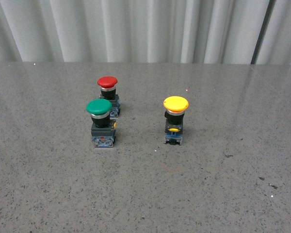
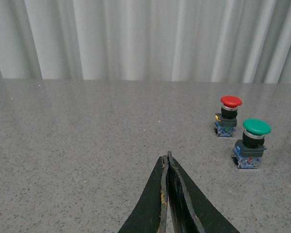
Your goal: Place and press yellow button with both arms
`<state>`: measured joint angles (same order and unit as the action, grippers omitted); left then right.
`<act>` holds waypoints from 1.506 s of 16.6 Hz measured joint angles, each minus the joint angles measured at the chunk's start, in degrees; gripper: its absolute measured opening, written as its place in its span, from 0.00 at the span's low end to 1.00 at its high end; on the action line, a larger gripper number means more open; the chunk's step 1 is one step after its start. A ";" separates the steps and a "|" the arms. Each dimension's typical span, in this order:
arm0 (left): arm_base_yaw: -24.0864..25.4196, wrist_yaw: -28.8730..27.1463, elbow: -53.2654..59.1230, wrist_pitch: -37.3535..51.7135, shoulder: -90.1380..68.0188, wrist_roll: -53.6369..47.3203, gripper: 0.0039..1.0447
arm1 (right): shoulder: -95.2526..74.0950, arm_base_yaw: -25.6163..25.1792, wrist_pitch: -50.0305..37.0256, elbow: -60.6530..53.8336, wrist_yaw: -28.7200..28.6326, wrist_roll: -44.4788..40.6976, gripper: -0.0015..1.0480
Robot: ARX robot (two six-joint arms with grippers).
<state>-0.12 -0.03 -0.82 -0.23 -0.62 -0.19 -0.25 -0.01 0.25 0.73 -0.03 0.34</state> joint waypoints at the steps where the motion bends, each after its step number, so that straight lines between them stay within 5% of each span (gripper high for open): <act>1: 0.00 0.02 0.00 0.00 0.00 0.07 0.02 | 0.00 0.00 -0.02 0.00 0.00 0.00 0.94; 12: 0.00 0.00 0.00 -0.02 0.00 0.00 0.96 | -4.15 0.42 2.54 1.60 1.84 4.92 0.94; 17: 0.00 0.04 0.00 0.00 0.00 0.02 0.94 | -44.98 2.40 -26.93 24.98 -2.97 10.36 0.94; 24: 0.00 0.02 0.00 0.00 0.00 0.02 0.94 | -83.71 18.80 -27.47 49.48 0.24 5.88 0.94; 25: 0.00 0.02 0.00 0.00 0.00 0.02 0.94 | -85.72 21.09 -26.84 50.29 0.26 5.44 0.87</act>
<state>-0.12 -0.01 -0.82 -0.23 -0.62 -0.16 -85.97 21.08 -26.59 51.03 0.23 5.78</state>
